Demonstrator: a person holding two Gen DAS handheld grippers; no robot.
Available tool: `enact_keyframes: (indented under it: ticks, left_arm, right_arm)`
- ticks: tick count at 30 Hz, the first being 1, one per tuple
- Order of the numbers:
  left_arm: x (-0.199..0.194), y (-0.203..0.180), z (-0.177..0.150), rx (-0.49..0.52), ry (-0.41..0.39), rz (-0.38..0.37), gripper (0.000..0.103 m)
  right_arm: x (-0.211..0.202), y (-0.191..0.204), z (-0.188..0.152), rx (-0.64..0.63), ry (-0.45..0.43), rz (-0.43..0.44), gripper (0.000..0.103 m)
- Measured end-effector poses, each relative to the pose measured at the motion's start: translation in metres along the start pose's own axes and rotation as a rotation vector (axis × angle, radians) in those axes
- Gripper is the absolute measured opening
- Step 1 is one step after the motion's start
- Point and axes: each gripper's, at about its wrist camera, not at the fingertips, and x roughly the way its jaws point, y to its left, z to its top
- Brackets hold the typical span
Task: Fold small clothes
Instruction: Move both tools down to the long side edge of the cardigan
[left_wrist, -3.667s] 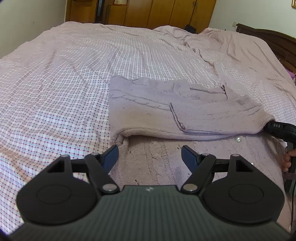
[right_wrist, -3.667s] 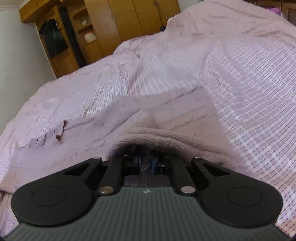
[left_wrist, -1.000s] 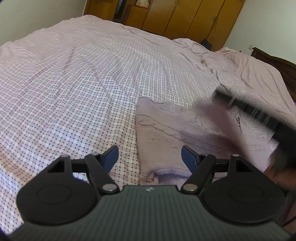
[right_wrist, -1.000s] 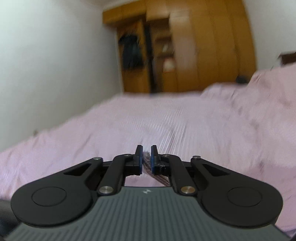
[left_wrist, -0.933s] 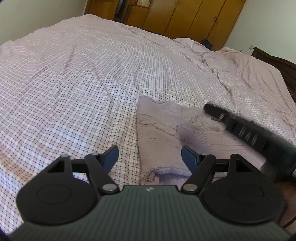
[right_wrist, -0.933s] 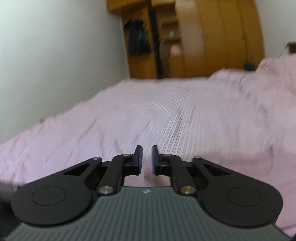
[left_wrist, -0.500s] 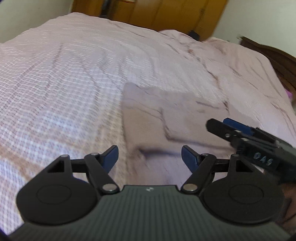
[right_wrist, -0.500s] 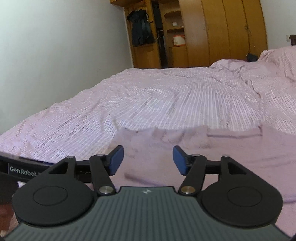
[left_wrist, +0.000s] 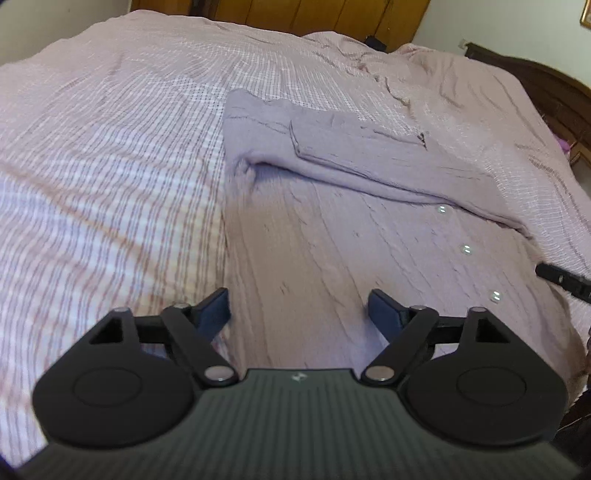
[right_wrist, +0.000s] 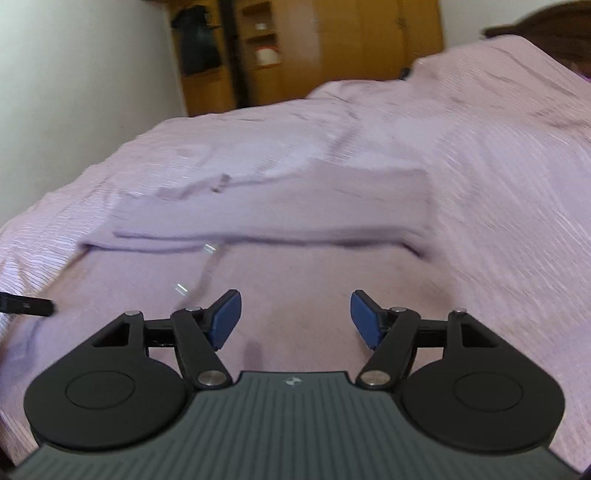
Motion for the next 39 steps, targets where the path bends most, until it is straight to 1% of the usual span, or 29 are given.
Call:
enact_keyframes:
  ticks: [2,5,8,11,13,15,18,20,23,26,29,31,32,34,35,36,37,38,39]
  left_arm:
    - [-0.006,-0.003,-0.010,-0.011,0.004,0.002,0.087]
    - [-0.015,-0.008,-0.022,0.016,0.015,0.008,0.087]
    - [-0.025,-0.009,-0.035,0.009,0.033,-0.017,0.087]
    - [-0.034,-0.010,-0.050,0.001,0.021,-0.035,0.090]
    - [-0.040,-0.014,-0.061,0.011,0.018,-0.031,0.092]
    - [-0.047,-0.019,-0.069,0.019,0.023,-0.043,0.097]
    - [-0.053,-0.014,-0.079,-0.046,0.053,-0.121,0.098]
    - [-0.054,-0.011,-0.080,-0.072,0.045,-0.143,0.098]
    - [-0.047,-0.002,-0.076,-0.115,0.036,-0.166,0.098]
    - [-0.040,0.005,-0.067,-0.162,0.027,-0.195,0.100]
    - [-0.039,0.009,-0.062,-0.186,-0.009,-0.223,0.100]
    - [-0.039,0.011,-0.057,-0.192,-0.036,-0.242,0.100]
    - [-0.039,0.013,-0.056,-0.194,-0.040,-0.249,0.097]
    - [-0.043,0.013,-0.057,-0.198,-0.030,-0.233,0.086]
    - [-0.048,0.017,-0.062,-0.212,-0.031,-0.229,0.078]
    - [-0.053,0.022,-0.067,-0.245,-0.034,-0.237,0.073]
    - [-0.058,0.027,-0.072,-0.276,-0.032,-0.249,0.069]
    - [-0.061,0.031,-0.076,-0.298,-0.028,-0.247,0.060]
    - [-0.063,0.034,-0.079,-0.314,-0.027,-0.231,0.047]
  right_arm:
    - [-0.011,-0.015,-0.011,0.010,0.002,-0.022,0.073]
    - [-0.023,-0.036,-0.019,0.046,0.001,-0.049,0.073]
    - [-0.029,-0.052,-0.029,0.062,-0.004,-0.060,0.073]
    - [-0.036,-0.066,-0.041,0.086,0.009,-0.058,0.073]
    - [-0.048,-0.082,-0.054,0.134,0.010,-0.036,0.073]
    - [-0.060,-0.097,-0.070,0.208,0.013,0.016,0.073]
    - [-0.079,-0.114,-0.089,0.270,-0.007,0.143,0.073]
    - [-0.088,-0.124,-0.099,0.320,-0.027,0.224,0.073]
    - [-0.093,-0.135,-0.106,0.423,-0.023,0.336,0.073]
    - [-0.084,-0.134,-0.103,0.440,-0.016,0.395,0.073]
    - [-0.069,-0.128,-0.096,0.437,0.013,0.411,0.072]
    - [-0.059,-0.128,-0.090,0.463,0.017,0.421,0.071]
    - [-0.055,-0.129,-0.090,0.490,0.014,0.438,0.071]
    - [-0.056,-0.134,-0.092,0.542,0.010,0.456,0.065]
    - [-0.058,-0.136,-0.095,0.570,0.016,0.467,0.060]
    - [-0.060,-0.137,-0.099,0.599,0.025,0.485,0.056]
    - [-0.064,-0.139,-0.105,0.622,0.034,0.505,0.055]
    - [-0.068,-0.138,-0.108,0.627,0.035,0.519,0.055]
    - [-0.069,-0.139,-0.111,0.624,0.034,0.524,0.053]
